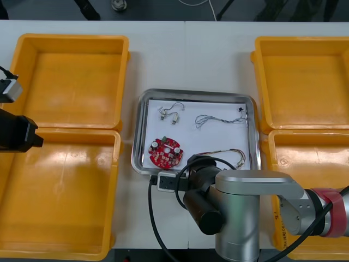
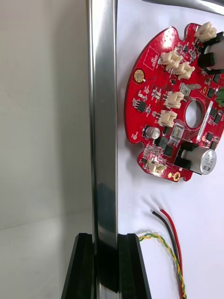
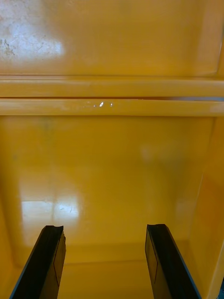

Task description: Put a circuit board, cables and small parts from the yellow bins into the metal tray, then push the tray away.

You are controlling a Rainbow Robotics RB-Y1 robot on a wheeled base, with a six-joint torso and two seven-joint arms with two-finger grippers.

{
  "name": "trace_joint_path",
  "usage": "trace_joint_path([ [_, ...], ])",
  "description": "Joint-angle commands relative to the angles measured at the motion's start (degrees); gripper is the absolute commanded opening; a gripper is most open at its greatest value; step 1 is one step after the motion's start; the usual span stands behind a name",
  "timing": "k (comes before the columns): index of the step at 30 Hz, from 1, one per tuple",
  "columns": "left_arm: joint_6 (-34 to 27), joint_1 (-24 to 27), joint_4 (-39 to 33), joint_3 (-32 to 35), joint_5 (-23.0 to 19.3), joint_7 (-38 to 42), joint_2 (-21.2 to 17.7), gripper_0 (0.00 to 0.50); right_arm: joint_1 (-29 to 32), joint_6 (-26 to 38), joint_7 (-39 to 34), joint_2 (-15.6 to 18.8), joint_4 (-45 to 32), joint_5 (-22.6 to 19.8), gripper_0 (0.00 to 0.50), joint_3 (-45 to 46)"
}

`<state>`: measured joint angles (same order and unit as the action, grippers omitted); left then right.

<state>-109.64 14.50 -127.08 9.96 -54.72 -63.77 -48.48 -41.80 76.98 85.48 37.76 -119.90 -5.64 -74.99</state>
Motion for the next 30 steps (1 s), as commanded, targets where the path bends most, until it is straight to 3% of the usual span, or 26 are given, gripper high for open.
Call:
trace_joint_path([
  [1, -0.4, -0.8, -1.6, 2.0, -0.4, -4.3, -2.7, 0.5, -1.8, -0.5, -2.3, 1.5, -0.7, 1.8, 0.0, 2.0],
  [9, -0.4, -0.8, -1.6, 2.0, -0.4, -4.3, -2.7, 0.5, -2.1, -1.5, -2.7, 2.2, -0.7, 4.1, 0.0, 2.1],
  [20, -0.4, -0.8, -1.6, 2.0, -0.4, -4.3, -2.7, 0.5, -2.1, -15.0, -3.0, 2.7, 6.7, 4.7, 0.0, 3.1],
  [30, -0.4, -0.8, -1.6, 2.0, -0.4, -4.3, -2.7, 0.5, -3.8, -15.4, -2.6, 2.8, 8.1, 4.8, 0.0, 4.0],
])
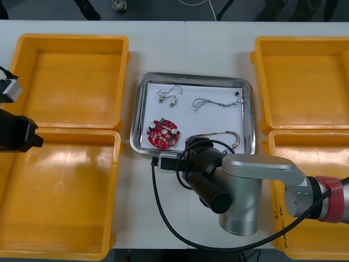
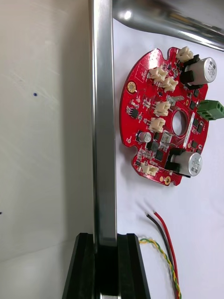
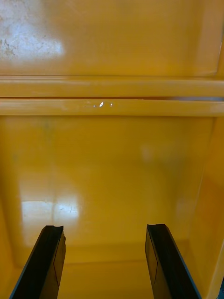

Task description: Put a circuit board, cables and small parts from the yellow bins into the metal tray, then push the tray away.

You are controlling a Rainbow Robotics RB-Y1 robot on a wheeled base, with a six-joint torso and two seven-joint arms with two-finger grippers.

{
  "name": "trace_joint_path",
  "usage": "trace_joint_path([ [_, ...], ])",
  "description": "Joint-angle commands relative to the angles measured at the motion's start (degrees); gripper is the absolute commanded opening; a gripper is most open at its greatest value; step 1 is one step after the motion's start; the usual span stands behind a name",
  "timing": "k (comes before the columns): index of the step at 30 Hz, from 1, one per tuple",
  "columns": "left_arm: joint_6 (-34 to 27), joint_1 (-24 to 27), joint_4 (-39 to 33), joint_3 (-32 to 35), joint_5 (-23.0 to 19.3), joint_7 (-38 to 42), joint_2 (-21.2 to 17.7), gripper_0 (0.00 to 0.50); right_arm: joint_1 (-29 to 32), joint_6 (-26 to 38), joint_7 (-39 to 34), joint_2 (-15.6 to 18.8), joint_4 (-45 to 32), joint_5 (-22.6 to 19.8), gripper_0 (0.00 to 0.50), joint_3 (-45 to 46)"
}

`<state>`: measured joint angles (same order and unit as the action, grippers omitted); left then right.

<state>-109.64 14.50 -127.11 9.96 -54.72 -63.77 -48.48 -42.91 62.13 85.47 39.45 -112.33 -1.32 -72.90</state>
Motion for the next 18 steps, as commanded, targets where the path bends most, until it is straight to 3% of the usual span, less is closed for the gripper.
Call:
trace_joint_path([
  [1, -0.4, -0.8, -1.6, 2.0, -0.4, -4.3, -2.7, 0.5, -3.1, -0.5, -2.5, 1.0, 0.9, 0.4, 0.0, 1.9],
  [8, -0.4, -0.8, -1.6, 2.0, -0.4, -4.3, -2.7, 0.5, -5.2, -1.3, -2.5, 1.1, 2.6, 0.4, 0.0, 1.9],
  [18, -0.4, -0.8, -1.6, 2.0, -0.4, -4.3, -2.7, 0.5, -6.7, -11.1, -2.5, 1.2, 7.0, 2.8, 0.0, 1.9],
])
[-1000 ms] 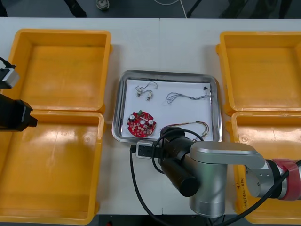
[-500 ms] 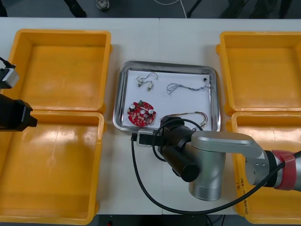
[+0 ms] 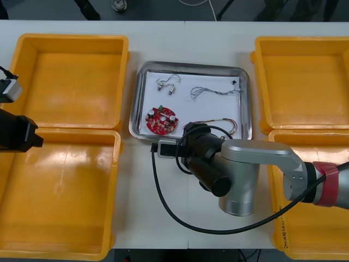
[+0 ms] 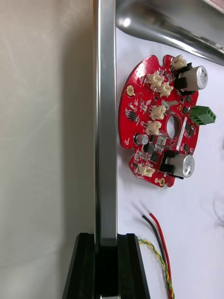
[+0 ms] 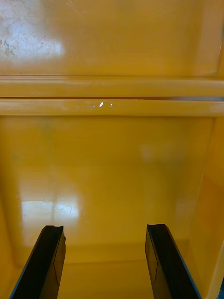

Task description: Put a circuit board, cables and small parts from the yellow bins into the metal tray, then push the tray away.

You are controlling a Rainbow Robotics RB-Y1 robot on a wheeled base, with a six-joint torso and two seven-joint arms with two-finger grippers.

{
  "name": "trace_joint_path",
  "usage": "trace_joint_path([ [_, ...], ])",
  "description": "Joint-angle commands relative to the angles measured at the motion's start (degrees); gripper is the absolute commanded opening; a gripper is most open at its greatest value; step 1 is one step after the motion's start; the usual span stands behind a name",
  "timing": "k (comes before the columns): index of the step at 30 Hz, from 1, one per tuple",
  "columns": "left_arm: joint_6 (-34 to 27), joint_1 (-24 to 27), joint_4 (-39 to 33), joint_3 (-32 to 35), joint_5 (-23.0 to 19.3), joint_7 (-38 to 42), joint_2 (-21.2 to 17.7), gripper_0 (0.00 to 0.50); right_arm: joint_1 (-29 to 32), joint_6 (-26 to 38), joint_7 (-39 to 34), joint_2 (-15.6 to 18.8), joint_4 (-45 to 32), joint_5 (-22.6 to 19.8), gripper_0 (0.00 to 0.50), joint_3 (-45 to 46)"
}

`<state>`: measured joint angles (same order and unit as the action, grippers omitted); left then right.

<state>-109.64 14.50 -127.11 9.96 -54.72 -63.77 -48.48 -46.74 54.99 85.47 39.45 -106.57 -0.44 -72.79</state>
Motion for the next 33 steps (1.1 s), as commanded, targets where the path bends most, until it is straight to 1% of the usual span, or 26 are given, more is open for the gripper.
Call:
trace_joint_path([
  [1, -0.4, -0.8, -1.6, 2.0, -0.4, -4.3, -2.7, 0.5, -2.8, -4.5, -2.5, 1.2, 1.5, 2.2, 0.0, 1.8],
  [7, -0.4, -0.8, -1.6, 2.0, -0.4, -4.3, -2.7, 0.5, -3.3, -8.0, -2.1, 1.2, 3.8, 4.4, 0.0, 1.8],
  [18, -0.4, -0.8, -1.6, 2.0, -0.4, -4.3, -2.7, 0.5, -4.8, -12.1, -2.3, 1.3, 8.0, 4.4, 0.0, 3.1],
  [26, -0.4, -0.8, -1.6, 2.0, -0.4, -4.3, -2.7, 0.5, -5.7, -12.9, -2.5, 1.2, 9.7, 4.5, 0.0, 4.3],
  [33, -0.4, -0.8, -1.6, 2.0, -0.4, -4.3, -2.7, 0.5, -6.5, -16.5, -2.6, 1.1, 12.6, 4.4, 0.0, 5.2],
])
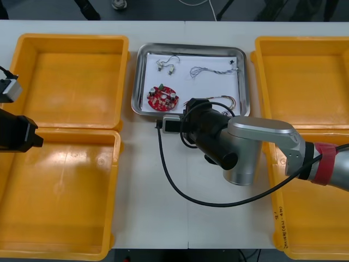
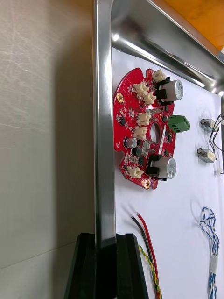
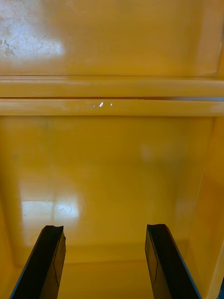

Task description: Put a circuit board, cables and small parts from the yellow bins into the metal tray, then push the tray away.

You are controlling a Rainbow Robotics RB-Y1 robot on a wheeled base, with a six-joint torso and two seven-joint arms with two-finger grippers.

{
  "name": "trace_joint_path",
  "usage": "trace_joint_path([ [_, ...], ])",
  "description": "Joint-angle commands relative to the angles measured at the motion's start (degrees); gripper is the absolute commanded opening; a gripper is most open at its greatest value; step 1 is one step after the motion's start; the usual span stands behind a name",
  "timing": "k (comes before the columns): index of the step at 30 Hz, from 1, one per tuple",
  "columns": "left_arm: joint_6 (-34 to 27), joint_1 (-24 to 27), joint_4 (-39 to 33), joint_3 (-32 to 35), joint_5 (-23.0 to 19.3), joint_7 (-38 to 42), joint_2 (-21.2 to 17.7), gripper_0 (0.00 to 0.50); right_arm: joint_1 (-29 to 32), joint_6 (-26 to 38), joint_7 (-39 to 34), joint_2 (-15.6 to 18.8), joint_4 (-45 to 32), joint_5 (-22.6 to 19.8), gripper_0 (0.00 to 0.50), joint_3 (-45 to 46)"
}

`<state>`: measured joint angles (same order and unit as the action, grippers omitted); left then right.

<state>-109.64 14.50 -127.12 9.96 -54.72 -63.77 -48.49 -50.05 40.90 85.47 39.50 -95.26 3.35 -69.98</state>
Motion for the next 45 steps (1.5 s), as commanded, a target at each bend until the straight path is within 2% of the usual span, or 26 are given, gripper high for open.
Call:
trace_joint_path([
  [1, -0.4, -0.8, -1.6, 2.0, -0.4, -4.3, -2.7, 0.5, -3.3, -2.7, -2.6, 1.0, 1.6, 0.6, 0.0, 2.5],
  [5, -0.4, -0.8, -1.6, 2.0, -0.4, -4.3, -2.7, 0.5, -3.8, -4.9, -2.7, 0.8, 3.2, 1.1, 0.0, 2.4],
  [10, -0.4, -0.8, -1.6, 2.0, -0.4, -4.3, -2.7, 0.5, -4.0, -7.6, -2.6, 0.6, 5.3, 4.1, 0.0, 2.5],
  [15, -0.4, -0.8, -1.6, 2.0, -0.4, -4.3, -2.7, 0.5, -5.1, -10.4, -2.7, 0.2, 7.8, 4.6, 0.0, 2.5],
  [26, -0.4, -0.8, -1.6, 2.0, -0.4, -4.3, -2.7, 0.5, -6.1, -10.7, -3.1, -1.0, 11.2, 4.6, 0.0, 3.7],
  [45, -0.4, -0.8, -1.6, 2.0, -0.4, -4.3, -2.7, 0.5, -9.0, -11.1, -3.2, -5.7, 18.0, 4.8, 0.0, 4.9],
])
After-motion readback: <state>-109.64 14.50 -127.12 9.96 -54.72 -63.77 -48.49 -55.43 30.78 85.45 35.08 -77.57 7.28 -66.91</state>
